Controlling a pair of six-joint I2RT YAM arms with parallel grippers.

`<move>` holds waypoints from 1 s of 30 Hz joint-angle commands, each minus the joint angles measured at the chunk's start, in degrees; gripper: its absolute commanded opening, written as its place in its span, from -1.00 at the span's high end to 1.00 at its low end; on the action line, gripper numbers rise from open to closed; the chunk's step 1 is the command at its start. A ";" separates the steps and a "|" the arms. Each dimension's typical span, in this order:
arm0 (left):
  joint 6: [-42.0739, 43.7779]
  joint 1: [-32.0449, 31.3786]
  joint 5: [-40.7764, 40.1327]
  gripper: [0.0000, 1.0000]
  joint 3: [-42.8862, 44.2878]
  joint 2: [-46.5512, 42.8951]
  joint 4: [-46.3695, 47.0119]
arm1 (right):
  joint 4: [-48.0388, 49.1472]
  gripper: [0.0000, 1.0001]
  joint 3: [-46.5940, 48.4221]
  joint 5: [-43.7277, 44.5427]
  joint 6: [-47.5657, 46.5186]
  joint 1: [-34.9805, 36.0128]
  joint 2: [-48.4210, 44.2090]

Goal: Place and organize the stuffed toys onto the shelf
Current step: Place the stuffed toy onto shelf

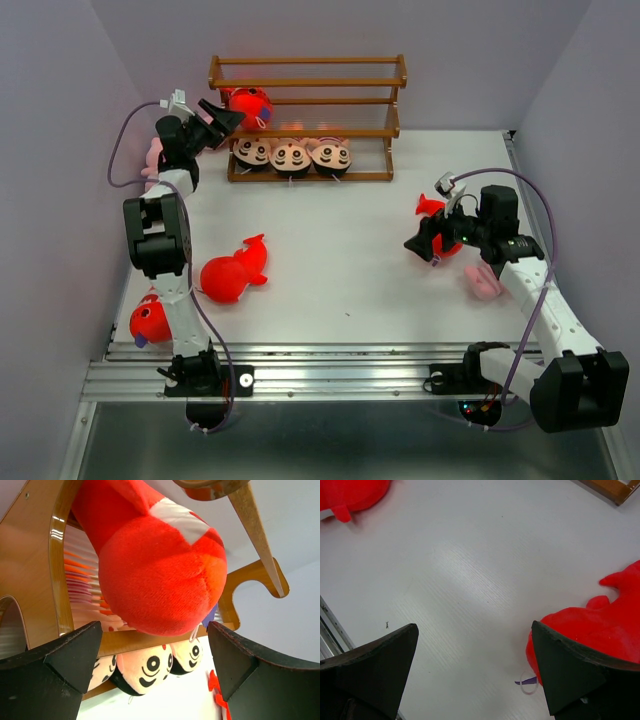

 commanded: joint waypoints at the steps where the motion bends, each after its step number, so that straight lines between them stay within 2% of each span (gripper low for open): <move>1: 2.24 1.06 0.04 -0.98 -2.03 -3.18 -1.84 | 2.82 -1.00 -0.18 -0.05 -0.75 -0.23 -0.30; 12: 2.51 1.50 0.65 -0.98 -5.81 -7.40 -0.18 | 2.82 -1.00 -0.18 0.21 -0.84 -0.23 -0.39; 20: 4.61 0.98 -3.74 -0.98 -13.10 -17.06 1.23 | 2.82 -1.00 -0.26 0.39 -0.84 -0.23 -0.39; 24: 8.73 -0.07 -4.53 -0.98 -17.06 -23.21 0.54 | 2.82 -1.00 -0.18 0.74 -0.84 -0.23 -0.39; 27: 14.88 -1.74 -7.60 -0.98 -20.92 -29.62 -2.98 | 2.82 -1.00 -0.17 0.83 -0.84 -0.23 -0.57; 28: 19.42 -2.36 -9.09 -0.98 -21.63 -33.64 -4.29 | 2.82 -1.00 -0.26 0.91 -0.84 -0.23 -0.65; 29: 22.86 -3.23 -11.80 -0.98 -22.16 -36.20 -6.31 | 2.82 -1.00 -0.18 1.00 -0.84 -0.23 -0.74; 30: 27.77 -6.90 -21.92 -0.98 -22.60 -38.75 -12.42 | 2.82 -1.00 -0.09 1.18 -0.84 -0.23 -0.74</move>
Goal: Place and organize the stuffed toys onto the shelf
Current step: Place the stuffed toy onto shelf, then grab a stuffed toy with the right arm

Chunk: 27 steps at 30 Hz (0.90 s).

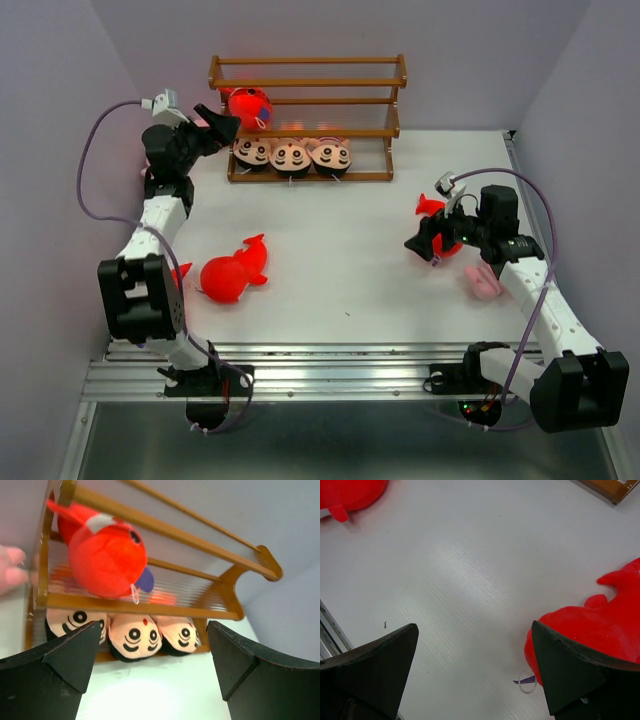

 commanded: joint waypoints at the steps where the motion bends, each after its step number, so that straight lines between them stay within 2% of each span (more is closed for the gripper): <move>1: 20.97 -8.88 -20.77 -0.98 -2.45 -16.02 -8.36 | 2.82 -1.00 -0.17 0.81 -0.66 -0.23 -0.83; 2: 30.08 -11.62 -32.14 -0.98 -4.28 -18.86 -6.12 | 2.82 -1.00 -0.18 0.98 -0.66 -0.23 -0.83; 3: 31.56 -13.91 -35.39 -0.98 -9.00 -21.06 -3.92 | 2.82 -1.00 -0.18 1.07 -0.66 -0.23 -0.83; 5: 30.00 -13.58 -37.78 -0.98 -13.77 -26.07 1.09 | 2.82 -1.00 -0.18 1.16 -0.58 -0.23 -0.83; 7: 24.04 -9.48 -32.03 -0.95 -14.51 -25.93 2.36 | 2.82 -1.00 -0.09 1.33 -0.31 -0.23 -0.57; 8: 20.36 -8.40 -26.08 -0.80 -8.67 -22.09 -5.31 | 2.82 -1.00 0.00 1.51 -0.31 -0.23 -0.57; 9: 19.02 -7.78 -25.41 -0.72 -4.87 -22.05 -10.44 | 2.82 -1.00 0.00 1.60 -0.31 -0.23 -0.57; 11: 17.34 -7.78 -22.88 -0.55 1.73 -14.87 -20.28 | 2.82 -1.00 -0.09 1.60 -0.31 -0.23 -0.48; 14: 11.55 -8.13 -22.06 -0.50 9.04 -8.88 -23.48 | 2.82 -1.00 -0.09 1.51 -0.31 -0.23 -0.65; 15: 10.32 -9.26 -23.80 -0.50 13.49 -7.56 -26.98 | 2.82 -1.00 -0.17 1.60 -0.31 -0.23 -0.65; 21: 6.62 -13.39 -28.91 -0.48 26.26 2.11 -36.30 | 2.82 -1.00 -0.09 1.60 -0.22 -0.23 -0.65; 27: 1.96 -13.84 -30.23 -0.46 31.63 9.93 -37.47 | 2.73 -1.00 -0.09 1.33 -0.22 -0.23 -0.57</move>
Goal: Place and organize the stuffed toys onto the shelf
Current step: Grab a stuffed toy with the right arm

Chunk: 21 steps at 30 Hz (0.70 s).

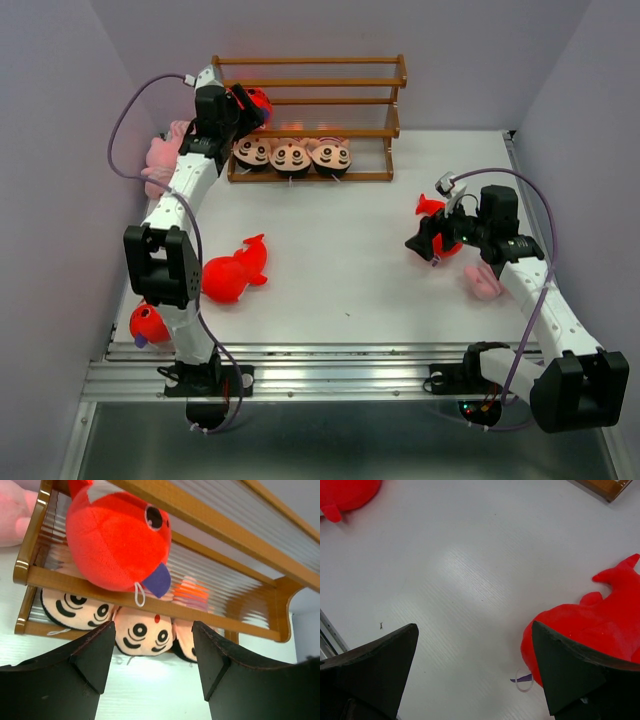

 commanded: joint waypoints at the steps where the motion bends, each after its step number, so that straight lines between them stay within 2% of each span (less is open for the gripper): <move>1: -4.49 0.39 -2.24 -0.46 6.76 2.15 -1.23 | 2.73 -1.00 -0.09 0.07 -0.22 -0.23 -0.54; 9: -8.01 0.12 -8.65 -0.43 15.46 11.47 -3.69 | 2.82 -1.00 -0.09 0.51 -0.31 -0.23 -0.63; 16: -8.19 0.04 -12.78 -0.39 19.96 15.08 -5.63 | 2.73 -1.00 0.00 0.68 -0.40 -0.23 -0.63; 18: -7.58 0.04 -13.13 -0.23 20.66 16.13 -5.54 | 2.73 -1.00 0.00 0.59 -0.40 -0.23 -0.46; 21: -7.49 0.12 -13.75 -0.12 21.19 16.93 -5.19 | 2.73 -1.00 0.00 0.77 -0.40 -0.23 -0.37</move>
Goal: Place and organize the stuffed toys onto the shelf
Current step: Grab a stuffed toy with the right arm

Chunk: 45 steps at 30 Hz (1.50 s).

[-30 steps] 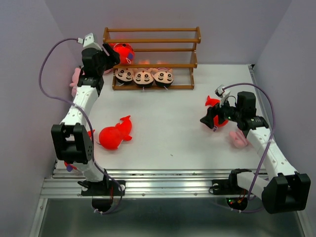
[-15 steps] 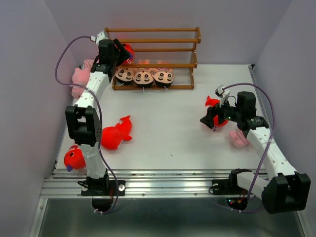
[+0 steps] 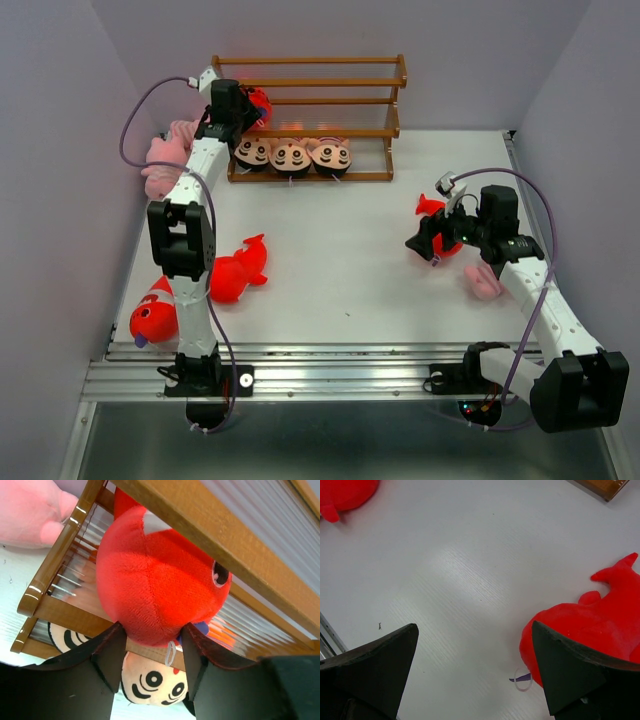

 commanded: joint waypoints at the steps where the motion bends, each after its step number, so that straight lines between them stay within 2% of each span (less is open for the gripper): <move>1: 0.43 0.30 -3.35 -0.06 3.45 0.03 1.19 | 2.73 -1.00 -0.09 0.36 -0.49 -0.23 -0.37; 2: 0.43 0.39 -3.26 0.16 3.18 0.03 1.72 | 2.73 -1.00 -0.09 0.44 -0.49 -0.23 -0.37; 5: 0.34 0.74 -2.73 0.56 2.04 -0.23 3.04 | 2.73 -1.00 0.00 0.44 -0.49 -0.23 -0.37; 8: 1.13 1.00 -1.86 0.70 -0.50 -1.54 4.71 | 2.73 -1.00 0.00 0.53 -0.58 -0.23 -0.37; 12: 3.50 1.53 2.01 0.99 -5.51 -4.35 8.92 | 2.82 -1.00 -0.09 0.53 -0.58 -0.23 -0.28; 16: 4.82 3.98 7.28 1.00 -15.24 -9.00 15.33 | 2.73 -1.00 -0.09 0.44 -0.58 -0.23 -0.46; 22: 6.58 7.24 17.65 1.00 -22.91 -12.71 22.20 | 2.74 -1.00 -0.17 0.36 -0.66 -0.23 -0.37; 27: 8.51 9.79 23.53 1.00 -22.75 -12.89 22.73 | 2.73 -1.00 -0.26 0.44 -0.75 -0.23 -0.37; 33: 10.18 9.97 27.76 1.00 -18.63 -10.34 20.36 | 2.73 -1.00 -0.26 0.44 -0.75 -0.23 -0.02; 45: 10.36 9.97 32.33 1.00 -17.38 -8.40 20.62 | 2.73 -1.00 -0.26 0.18 -0.93 -0.23 0.07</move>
